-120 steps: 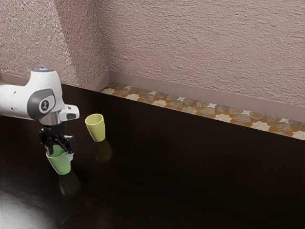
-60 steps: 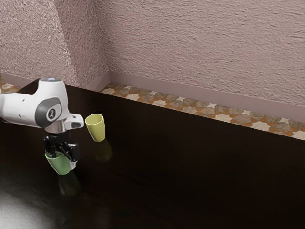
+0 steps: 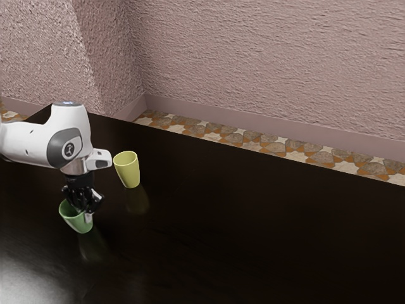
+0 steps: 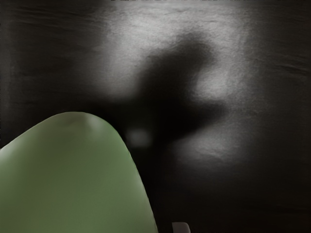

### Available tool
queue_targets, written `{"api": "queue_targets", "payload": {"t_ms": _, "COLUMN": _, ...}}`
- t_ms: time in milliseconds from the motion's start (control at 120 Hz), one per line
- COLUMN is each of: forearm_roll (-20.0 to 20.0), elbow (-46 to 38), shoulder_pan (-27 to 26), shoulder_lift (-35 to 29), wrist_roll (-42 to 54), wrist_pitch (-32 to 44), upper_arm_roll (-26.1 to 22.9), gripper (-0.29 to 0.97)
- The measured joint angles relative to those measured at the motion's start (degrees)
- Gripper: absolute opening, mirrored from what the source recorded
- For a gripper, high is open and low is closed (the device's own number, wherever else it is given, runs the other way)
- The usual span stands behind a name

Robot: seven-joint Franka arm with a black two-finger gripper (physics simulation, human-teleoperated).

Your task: Place the left cup onto the right cup

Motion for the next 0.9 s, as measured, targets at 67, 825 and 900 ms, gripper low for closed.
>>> {"api": "queue_targets", "payload": {"t_ms": 67, "forearm_roll": 0.06, "elbow": 0.13, "shoulder_pan": 0.04, "shoulder_lift": -0.10, "wrist_roll": -0.11, "wrist_pitch": -0.23, "upper_arm_roll": 0.00, "gripper": -0.05}}
{"api": "queue_targets", "payload": {"t_ms": 825, "forearm_roll": 2.14, "elbow": 17.55, "shoulder_pan": -0.06, "shoulder_lift": -0.39, "wrist_roll": -0.83, "wrist_pitch": -11.76, "upper_arm_roll": -0.02, "gripper": -0.10}}
{"api": "queue_targets", "payload": {"t_ms": 900, "forearm_roll": 2.38, "elbow": 19.10, "shoulder_pan": -0.09, "shoulder_lift": -0.22, "wrist_roll": -0.85, "wrist_pitch": -12.48, "upper_arm_roll": -0.02, "gripper": -0.10}}
